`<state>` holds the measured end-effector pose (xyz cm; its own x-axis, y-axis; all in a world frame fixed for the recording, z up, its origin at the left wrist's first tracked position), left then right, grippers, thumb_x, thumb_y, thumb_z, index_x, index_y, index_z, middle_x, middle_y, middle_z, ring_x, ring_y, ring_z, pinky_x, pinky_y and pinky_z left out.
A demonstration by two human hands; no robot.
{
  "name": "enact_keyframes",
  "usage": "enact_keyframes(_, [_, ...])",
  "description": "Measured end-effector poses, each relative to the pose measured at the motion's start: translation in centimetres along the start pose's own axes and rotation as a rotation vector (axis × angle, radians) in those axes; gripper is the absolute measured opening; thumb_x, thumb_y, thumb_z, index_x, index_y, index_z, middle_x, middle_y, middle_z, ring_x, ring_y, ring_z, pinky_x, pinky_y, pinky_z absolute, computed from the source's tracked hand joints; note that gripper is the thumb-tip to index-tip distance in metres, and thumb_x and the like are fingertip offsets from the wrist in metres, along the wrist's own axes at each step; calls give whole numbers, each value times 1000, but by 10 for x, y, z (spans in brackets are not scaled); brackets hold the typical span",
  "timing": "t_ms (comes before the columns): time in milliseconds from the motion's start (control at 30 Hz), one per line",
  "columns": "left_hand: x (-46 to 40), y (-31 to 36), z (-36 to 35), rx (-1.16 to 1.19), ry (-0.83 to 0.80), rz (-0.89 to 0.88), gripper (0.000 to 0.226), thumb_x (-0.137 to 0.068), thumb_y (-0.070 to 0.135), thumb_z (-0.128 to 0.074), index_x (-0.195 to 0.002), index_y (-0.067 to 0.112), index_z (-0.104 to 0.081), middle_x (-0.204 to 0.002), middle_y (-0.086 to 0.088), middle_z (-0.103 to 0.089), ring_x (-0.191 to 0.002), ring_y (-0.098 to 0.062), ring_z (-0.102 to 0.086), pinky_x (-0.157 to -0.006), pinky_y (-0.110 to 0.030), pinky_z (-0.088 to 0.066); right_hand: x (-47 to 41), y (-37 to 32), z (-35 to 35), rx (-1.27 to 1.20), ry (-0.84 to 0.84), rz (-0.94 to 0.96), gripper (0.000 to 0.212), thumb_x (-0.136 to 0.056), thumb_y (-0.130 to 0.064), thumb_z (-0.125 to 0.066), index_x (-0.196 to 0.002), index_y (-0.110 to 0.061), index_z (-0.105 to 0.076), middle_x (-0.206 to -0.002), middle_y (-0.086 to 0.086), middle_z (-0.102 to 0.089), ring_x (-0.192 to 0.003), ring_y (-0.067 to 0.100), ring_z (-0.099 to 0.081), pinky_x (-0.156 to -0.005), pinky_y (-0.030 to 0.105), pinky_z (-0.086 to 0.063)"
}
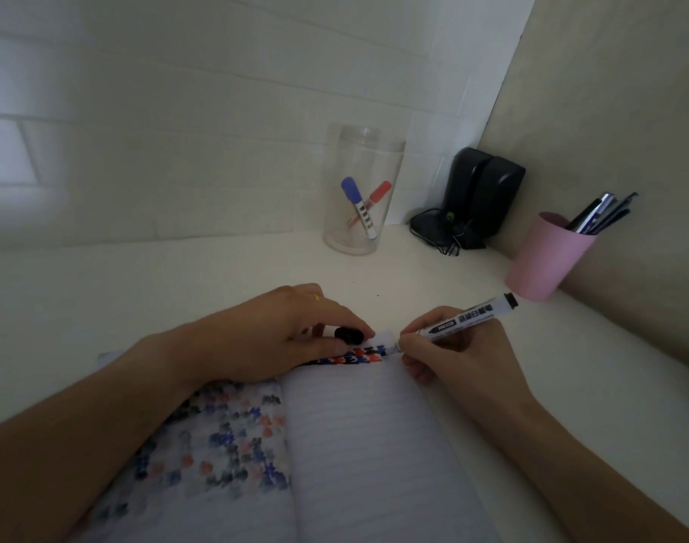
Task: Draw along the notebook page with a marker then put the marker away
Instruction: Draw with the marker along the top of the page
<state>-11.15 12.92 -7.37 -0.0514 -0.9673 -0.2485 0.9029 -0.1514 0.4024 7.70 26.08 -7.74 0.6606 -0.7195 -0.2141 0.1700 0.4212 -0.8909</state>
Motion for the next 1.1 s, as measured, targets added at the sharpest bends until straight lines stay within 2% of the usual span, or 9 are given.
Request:
enact_keyframes(100, [0, 0, -1, -1, 1, 6, 30, -98, 36, -58, -126, 42, -62, -101, 32, -65, -93, -11, -57, -79, -22, -48, 0, 0, 0, 19, -4, 7, 8, -81, -6, -76, -74, -10, -76, -64, 11, -75, -58, 26, -72, -57, 29, -61])
enact_keyframes(233, [-1, -1, -1, 1, -7, 13, 31, -97, 35, -59, -127, 42, -62, -102, 33, -65, -94, -13, -57, -80, -26, -48, -3, 2, 1, 59, 26, -10, 7, -80, -10, -76, -73, -12, -76, -64, 9, -75, -56, 20, -71, -57, 27, -60])
enact_keyframes(400, [0, -2, -2, 17, -10, 29, 31, -96, 35, -60, -127, 43, -62, -104, 26, -69, -94, -12, -58, -81, -30, -51, -2, 2, 1, 31, 24, -15, 9, -81, -6, -74, -73, -11, -75, -63, 11, -74, -56, 23, -70, -56, 28, -59])
enact_keyframes(600, [1, -1, -1, 22, -6, 37, 32, -96, 35, -60, -127, 43, -62, -103, 28, -68, -94, -12, -57, -80, -26, -50, -1, 3, 1, 75, 26, 3, 9, -78, -9, -75, -70, -14, -74, -63, 11, -74, -59, 27, -71, -59, 36, -62])
enact_keyframes(733, [1, 0, -1, 21, -7, 39, 32, -96, 35, -60, -127, 43, -62, -102, 28, -67, -94, -12, -57, -81, -28, -50, -1, 3, 2, 59, 28, -8, 9, -80, -7, -74, -73, -11, -74, -63, 11, -74, -53, 17, -68, -57, 29, -60])
enact_keyframes(900, [1, -1, -1, 18, -19, 48, 32, -97, 35, -59, -128, 43, -62, -104, 24, -69, -96, -11, -57, -82, -28, -50, -2, 4, 2, 78, 52, -24, 7, -78, -10, -74, -72, -12, -74, -63, 10, -74, -53, 16, -68, -58, 31, -61])
enact_keyframes(1100, [1, -1, -1, 16, -17, 49, 32, -97, 36, -59, -128, 44, -61, -103, 23, -69, -94, -10, -57, -81, -27, -50, 0, 0, 1, 13, 5, -3, 8, -81, -6, -74, -75, -10, -75, -62, 9, -74, -54, 16, -68, -56, 26, -59])
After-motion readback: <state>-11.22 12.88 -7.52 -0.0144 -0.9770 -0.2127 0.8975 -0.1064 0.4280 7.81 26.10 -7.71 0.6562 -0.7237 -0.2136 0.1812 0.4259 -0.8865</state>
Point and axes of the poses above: each hand's wrist, its own x-axis away from the middle knuckle, its own z-axis out of the back of the hand, y = z × x, the point moved 2 cm from there along -x, towards the middle knuckle
